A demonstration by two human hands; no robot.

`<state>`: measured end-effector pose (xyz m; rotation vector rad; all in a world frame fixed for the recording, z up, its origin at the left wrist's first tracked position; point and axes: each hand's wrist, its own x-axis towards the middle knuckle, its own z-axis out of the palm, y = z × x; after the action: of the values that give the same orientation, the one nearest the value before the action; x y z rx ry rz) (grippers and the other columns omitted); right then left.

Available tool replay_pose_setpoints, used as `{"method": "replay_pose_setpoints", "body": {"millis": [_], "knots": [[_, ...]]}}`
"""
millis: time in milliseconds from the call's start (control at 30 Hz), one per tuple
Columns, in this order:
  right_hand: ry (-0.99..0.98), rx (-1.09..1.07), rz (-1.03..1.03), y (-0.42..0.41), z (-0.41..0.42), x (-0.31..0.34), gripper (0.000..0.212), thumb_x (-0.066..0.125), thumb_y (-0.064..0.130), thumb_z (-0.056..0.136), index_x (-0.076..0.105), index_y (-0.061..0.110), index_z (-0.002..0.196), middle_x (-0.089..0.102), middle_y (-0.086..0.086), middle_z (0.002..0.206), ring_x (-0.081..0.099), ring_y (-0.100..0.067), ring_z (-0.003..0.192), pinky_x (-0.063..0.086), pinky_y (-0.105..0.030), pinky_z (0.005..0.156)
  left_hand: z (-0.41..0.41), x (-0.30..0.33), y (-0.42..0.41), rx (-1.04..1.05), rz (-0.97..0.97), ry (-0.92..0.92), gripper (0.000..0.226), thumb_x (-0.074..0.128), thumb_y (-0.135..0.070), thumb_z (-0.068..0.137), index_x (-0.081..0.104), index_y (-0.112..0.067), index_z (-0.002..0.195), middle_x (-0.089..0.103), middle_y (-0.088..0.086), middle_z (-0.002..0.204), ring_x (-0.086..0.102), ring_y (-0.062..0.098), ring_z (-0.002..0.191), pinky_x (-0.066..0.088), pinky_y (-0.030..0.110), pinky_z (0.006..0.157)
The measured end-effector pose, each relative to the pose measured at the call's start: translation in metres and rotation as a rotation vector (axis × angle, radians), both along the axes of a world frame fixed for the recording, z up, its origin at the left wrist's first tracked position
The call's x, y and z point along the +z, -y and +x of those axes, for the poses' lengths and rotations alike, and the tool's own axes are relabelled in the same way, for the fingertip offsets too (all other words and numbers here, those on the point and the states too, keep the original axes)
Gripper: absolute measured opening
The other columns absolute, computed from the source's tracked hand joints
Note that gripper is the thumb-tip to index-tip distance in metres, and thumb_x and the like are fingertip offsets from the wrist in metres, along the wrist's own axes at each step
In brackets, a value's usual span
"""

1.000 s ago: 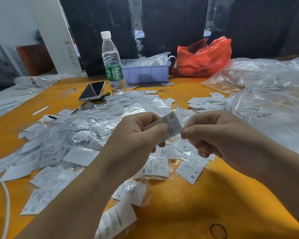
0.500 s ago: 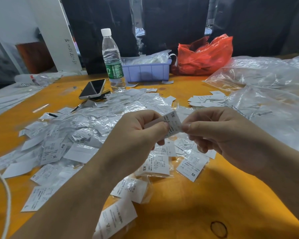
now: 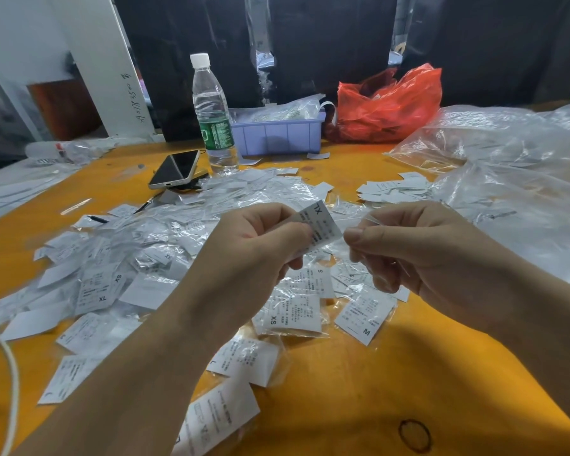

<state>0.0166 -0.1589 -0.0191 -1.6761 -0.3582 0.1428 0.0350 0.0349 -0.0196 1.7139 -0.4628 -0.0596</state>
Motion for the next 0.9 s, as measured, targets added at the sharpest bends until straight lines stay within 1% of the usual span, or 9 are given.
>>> {"method": "replay_pose_setpoints", "body": {"millis": [100, 200, 267, 333, 467, 600, 667, 800, 900], "knots": [[0.001, 0.001, -0.018, -0.0016, -0.0005, 0.0002, 0.023, 0.072, 0.027, 0.072, 0.068, 0.005, 0.065, 0.049, -0.006, 0.055, 0.042, -0.013, 0.049, 0.038, -0.022, 0.047, -0.0005, -0.0001, 0.0001, -0.01, 0.024, -0.002, 0.017, 0.058, -0.024, 0.076, 0.073, -0.027, 0.067, 0.054, -0.008, 0.052, 0.044, 0.003, 0.047, 0.036, 0.014, 0.044], [-0.002, -0.012, -0.02, -0.0031, -0.0013, 0.0, 0.024, 0.081, 0.023, 0.069, 0.068, 0.002, 0.068, 0.049, -0.007, 0.055, 0.041, -0.014, 0.048, 0.037, -0.023, 0.047, -0.0014, 0.0001, 0.0004, -0.022, 0.056, 0.007, 0.018, 0.058, -0.026, 0.076, 0.073, -0.029, 0.067, 0.056, -0.009, 0.052, 0.045, 0.002, 0.047, 0.036, 0.014, 0.044], [-0.013, -0.021, -0.004, -0.004, -0.0017, -0.0001, 0.025, 0.072, 0.025, 0.065, 0.069, 0.001, 0.07, 0.051, -0.008, 0.056, 0.042, -0.015, 0.049, 0.037, -0.023, 0.046, -0.0019, -0.0002, 0.0011, -0.019, 0.081, 0.023, 0.018, 0.057, -0.028, 0.076, 0.073, -0.032, 0.067, 0.057, -0.011, 0.053, 0.047, 0.0, 0.047, 0.036, 0.012, 0.045], [-0.025, -0.023, 0.008, -0.0042, -0.0018, -0.0004, 0.025, 0.071, 0.025, 0.063, 0.069, 0.001, 0.071, 0.052, -0.009, 0.059, 0.043, -0.015, 0.05, 0.038, -0.022, 0.046, -0.0021, -0.0009, 0.0016, -0.013, 0.109, 0.035, 0.017, 0.058, -0.03, 0.076, 0.073, -0.032, 0.068, 0.057, -0.012, 0.053, 0.048, 0.0, 0.047, 0.036, 0.012, 0.046], [-0.028, -0.026, 0.027, -0.0046, -0.0029, -0.001, 0.02, 0.069, 0.022, 0.065, 0.07, 0.003, 0.073, 0.053, -0.007, 0.059, 0.043, -0.014, 0.051, 0.038, -0.024, 0.047, -0.0026, -0.002, 0.0011, -0.017, 0.168, 0.043, 0.018, 0.058, -0.033, 0.075, 0.073, -0.022, 0.073, 0.057, -0.01, 0.053, 0.047, 0.001, 0.049, 0.036, 0.013, 0.046], [-0.018, -0.05, 0.033, -0.0062, -0.0016, -0.0018, 0.034, 0.069, 0.017, 0.064, 0.063, -0.012, 0.081, 0.049, -0.012, 0.06, 0.042, -0.016, 0.051, 0.037, -0.024, 0.045, -0.0042, -0.0022, 0.002, -0.052, 0.238, 0.045, 0.02, 0.058, -0.035, 0.076, 0.071, -0.019, 0.075, 0.057, -0.007, 0.055, 0.045, 0.005, 0.05, 0.035, 0.016, 0.046], [-0.015, -0.056, 0.029, -0.0068, -0.0015, -0.0017, 0.035, 0.068, 0.014, 0.065, 0.059, -0.015, 0.081, 0.047, -0.015, 0.061, 0.042, -0.015, 0.05, 0.037, -0.025, 0.045, -0.0041, -0.002, 0.0018, -0.06, 0.248, 0.042, 0.02, 0.059, -0.035, 0.076, 0.071, -0.019, 0.075, 0.057, -0.007, 0.055, 0.044, 0.005, 0.05, 0.035, 0.017, 0.046], [-0.002, -0.061, 0.002, -0.0068, -0.0026, -0.0013, 0.017, 0.068, 0.002, 0.077, 0.061, -0.013, 0.081, 0.048, -0.015, 0.063, 0.042, -0.015, 0.051, 0.038, -0.026, 0.047, -0.0033, -0.0029, 0.0008, -0.043, 0.256, 0.073, 0.013, 0.07, -0.028, 0.086, 0.072, -0.017, 0.078, 0.057, -0.009, 0.055, 0.046, 0.001, 0.049, 0.036, 0.015, 0.045], [0.02, -0.08, -0.049, -0.0055, -0.0018, -0.0019, 0.01, 0.067, 0.0, 0.081, 0.063, -0.007, 0.075, 0.05, -0.012, 0.062, 0.044, -0.015, 0.051, 0.039, -0.028, 0.049, -0.0031, -0.0031, 0.0011, -0.011, 0.188, 0.071, 0.006, 0.071, -0.022, 0.084, 0.07, -0.018, 0.087, 0.06, -0.012, 0.059, 0.051, 0.0, 0.051, 0.038, 0.011, 0.046]]}}
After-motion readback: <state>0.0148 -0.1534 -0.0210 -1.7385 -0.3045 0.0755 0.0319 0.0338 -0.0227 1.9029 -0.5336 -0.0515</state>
